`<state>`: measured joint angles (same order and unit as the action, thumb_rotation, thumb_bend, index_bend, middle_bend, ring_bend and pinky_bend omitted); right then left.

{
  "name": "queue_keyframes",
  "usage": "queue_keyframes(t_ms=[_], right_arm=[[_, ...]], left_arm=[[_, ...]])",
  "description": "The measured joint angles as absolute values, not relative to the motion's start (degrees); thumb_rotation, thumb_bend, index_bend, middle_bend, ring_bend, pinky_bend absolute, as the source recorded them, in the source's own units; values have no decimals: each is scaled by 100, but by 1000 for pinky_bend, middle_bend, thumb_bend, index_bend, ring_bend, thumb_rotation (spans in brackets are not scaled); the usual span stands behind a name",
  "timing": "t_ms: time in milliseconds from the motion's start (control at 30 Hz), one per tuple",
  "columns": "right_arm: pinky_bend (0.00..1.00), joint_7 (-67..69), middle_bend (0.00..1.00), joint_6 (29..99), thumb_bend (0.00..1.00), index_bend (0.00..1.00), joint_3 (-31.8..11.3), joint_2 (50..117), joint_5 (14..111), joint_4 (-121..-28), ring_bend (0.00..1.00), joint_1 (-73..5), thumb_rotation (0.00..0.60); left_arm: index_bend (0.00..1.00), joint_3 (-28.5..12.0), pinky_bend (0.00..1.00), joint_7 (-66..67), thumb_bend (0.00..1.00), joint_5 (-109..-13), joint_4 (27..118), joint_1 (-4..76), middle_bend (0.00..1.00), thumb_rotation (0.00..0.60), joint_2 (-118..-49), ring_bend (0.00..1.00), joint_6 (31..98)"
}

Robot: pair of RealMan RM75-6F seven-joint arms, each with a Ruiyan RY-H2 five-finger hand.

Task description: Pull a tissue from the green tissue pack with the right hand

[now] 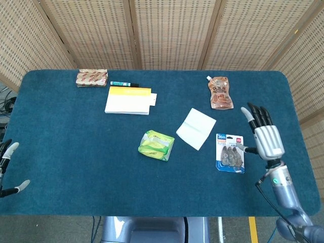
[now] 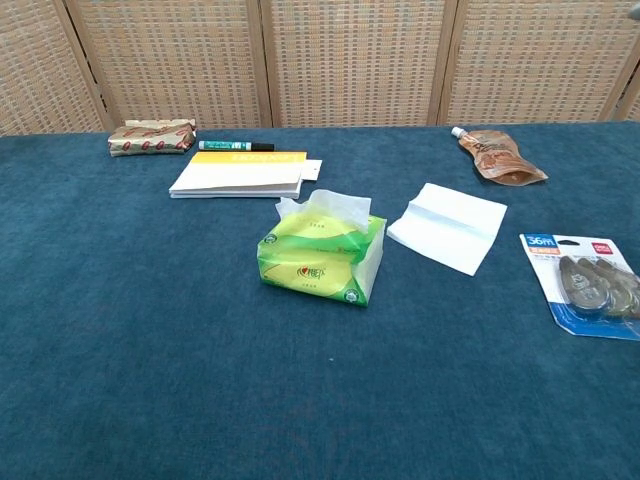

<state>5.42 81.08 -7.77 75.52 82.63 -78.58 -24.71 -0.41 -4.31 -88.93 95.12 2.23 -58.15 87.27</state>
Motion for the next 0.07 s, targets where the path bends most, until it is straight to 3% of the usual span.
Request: queue_keyframes(t_ms=[67], right_arm=[[0,227,0,8432,0,0,-574,7431,8371,-8066,0,-2131,600]], left_arm=[[0,-35,0,-409,0,-8913,9457,206,0,600,-5857,0,8773]])
